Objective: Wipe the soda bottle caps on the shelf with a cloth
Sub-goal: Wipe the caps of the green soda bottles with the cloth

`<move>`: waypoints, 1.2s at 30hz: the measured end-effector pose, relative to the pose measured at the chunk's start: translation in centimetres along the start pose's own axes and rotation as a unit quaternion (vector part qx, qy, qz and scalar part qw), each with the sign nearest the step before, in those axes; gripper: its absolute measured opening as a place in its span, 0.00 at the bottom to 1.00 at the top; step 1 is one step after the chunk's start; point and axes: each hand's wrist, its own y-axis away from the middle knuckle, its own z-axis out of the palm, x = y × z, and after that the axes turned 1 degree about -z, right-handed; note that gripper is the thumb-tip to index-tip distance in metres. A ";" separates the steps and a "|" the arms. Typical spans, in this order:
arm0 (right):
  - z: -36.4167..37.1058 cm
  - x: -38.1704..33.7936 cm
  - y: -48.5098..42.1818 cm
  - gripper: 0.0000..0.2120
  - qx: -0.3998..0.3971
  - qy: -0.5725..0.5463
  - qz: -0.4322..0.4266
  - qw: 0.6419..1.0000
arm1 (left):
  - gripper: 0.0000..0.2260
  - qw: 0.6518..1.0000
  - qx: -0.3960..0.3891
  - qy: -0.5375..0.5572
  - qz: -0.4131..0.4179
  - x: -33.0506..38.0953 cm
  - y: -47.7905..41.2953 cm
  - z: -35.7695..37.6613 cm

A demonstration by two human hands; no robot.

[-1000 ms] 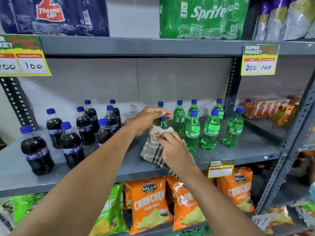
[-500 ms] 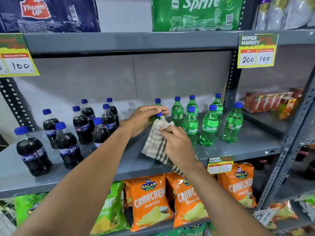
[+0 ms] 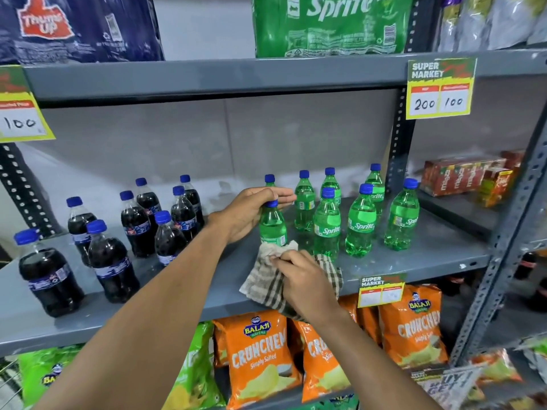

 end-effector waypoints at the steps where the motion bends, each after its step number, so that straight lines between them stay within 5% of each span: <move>1: -0.3 0.0 -0.3 0.20 0.023 -0.005 0.013 1.000 | 0.16 1.000 0.000 -0.004 0.001 0.0 0.0 0.0; 9: -2.5 -0.6 -6.0 0.17 0.132 -0.034 0.037 0.990 | 0.16 1.000 -0.020 -0.003 -0.024 0.1 0.1 -0.3; 17: -0.4 -1.3 -3.5 0.17 0.089 0.026 -0.037 0.995 | 0.16 0.999 -0.021 -0.032 0.000 0.0 -0.1 -0.5; 22: 0.9 -0.4 0.6 0.25 -0.020 0.000 0.009 1.000 | 0.16 0.999 -0.004 -0.047 0.011 0.2 0.0 0.0; 27: 0.5 -0.5 0.2 0.23 -0.018 -0.011 0.019 1.000 | 0.15 0.997 -0.006 -0.083 -0.008 1.0 0.0 -0.1; 36: -2.4 -1.2 -0.6 0.19 0.125 -0.069 0.003 0.990 | 0.15 0.992 0.028 -0.124 0.003 1.3 -0.2 -0.6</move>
